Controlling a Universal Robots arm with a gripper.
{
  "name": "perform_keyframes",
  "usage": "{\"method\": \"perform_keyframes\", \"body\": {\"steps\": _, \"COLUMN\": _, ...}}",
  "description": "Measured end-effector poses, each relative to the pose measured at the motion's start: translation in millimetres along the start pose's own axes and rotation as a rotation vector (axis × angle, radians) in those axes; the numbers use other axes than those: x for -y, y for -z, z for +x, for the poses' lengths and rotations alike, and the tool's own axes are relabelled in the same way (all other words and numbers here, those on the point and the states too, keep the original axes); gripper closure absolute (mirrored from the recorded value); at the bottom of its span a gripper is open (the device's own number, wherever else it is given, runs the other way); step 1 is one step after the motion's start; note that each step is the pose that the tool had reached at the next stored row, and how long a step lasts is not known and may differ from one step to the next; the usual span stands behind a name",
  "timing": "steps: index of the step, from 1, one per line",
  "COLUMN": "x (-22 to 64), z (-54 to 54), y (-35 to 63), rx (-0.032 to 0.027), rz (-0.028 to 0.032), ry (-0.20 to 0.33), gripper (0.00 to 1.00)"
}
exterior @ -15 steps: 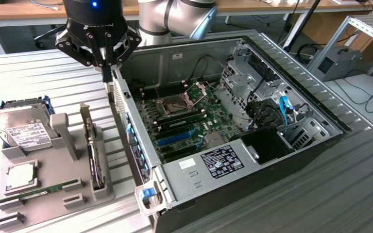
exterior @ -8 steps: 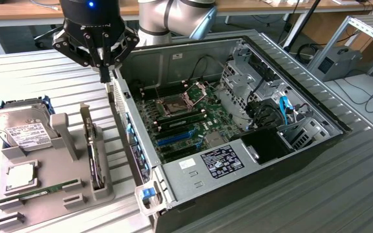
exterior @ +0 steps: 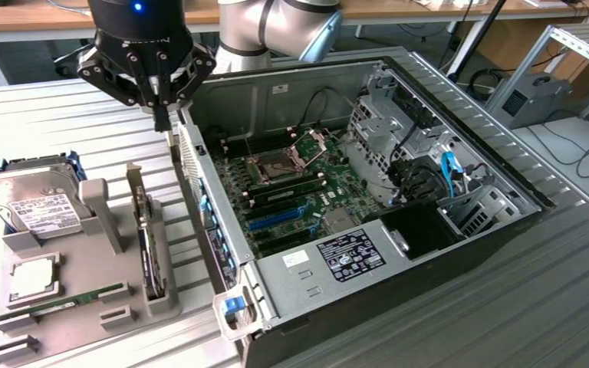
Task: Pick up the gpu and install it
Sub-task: 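Reach for the gpu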
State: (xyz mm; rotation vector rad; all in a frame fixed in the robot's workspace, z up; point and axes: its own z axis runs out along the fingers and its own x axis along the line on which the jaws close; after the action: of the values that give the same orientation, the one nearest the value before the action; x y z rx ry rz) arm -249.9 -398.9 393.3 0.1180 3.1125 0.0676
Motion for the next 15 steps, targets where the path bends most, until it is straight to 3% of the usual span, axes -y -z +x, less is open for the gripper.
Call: {"method": "perform_keyframes", "body": {"steps": 15, "x": 0.7, "z": 9.3, "y": 0.3, "rx": 0.0000, "rz": 0.0000, "ry": 0.000, "gripper": 0.89}}
